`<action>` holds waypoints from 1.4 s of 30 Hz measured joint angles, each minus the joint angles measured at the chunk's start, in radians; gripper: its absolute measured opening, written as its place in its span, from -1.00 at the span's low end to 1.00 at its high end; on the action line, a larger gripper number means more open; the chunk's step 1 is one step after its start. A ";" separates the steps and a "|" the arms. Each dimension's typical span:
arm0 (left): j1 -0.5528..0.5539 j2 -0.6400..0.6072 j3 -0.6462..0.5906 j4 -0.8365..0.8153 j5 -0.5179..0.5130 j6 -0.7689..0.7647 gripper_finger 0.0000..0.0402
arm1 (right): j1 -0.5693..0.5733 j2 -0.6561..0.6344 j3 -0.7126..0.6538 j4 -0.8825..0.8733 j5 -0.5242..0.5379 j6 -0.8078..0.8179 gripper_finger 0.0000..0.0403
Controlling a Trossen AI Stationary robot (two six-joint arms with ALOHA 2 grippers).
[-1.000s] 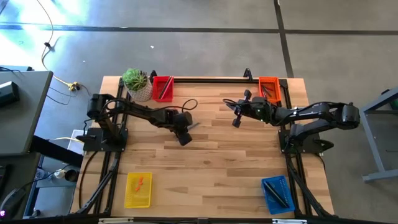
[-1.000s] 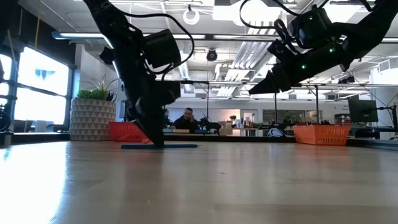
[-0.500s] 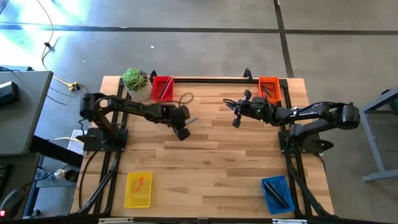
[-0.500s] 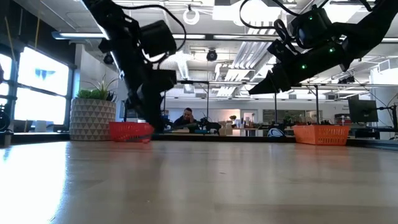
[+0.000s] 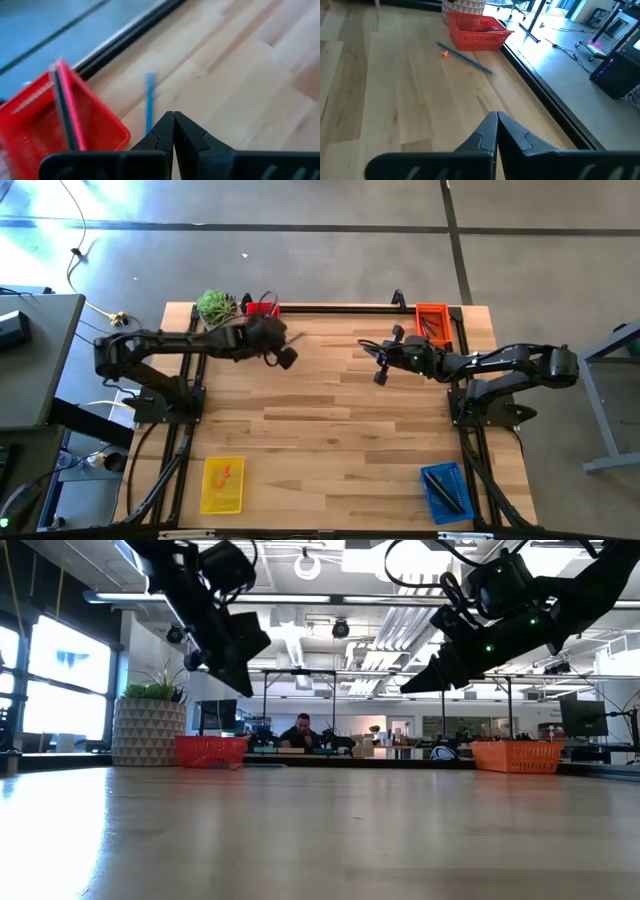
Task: Sort crayons/erasers/pens/pencils in bins
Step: Put the blue pencil into the red bin
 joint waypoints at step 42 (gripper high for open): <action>0.167 0.094 -0.284 0.205 0.243 -0.036 -0.44 | 0.016 0.000 0.000 0.023 -0.043 -0.008 -1.00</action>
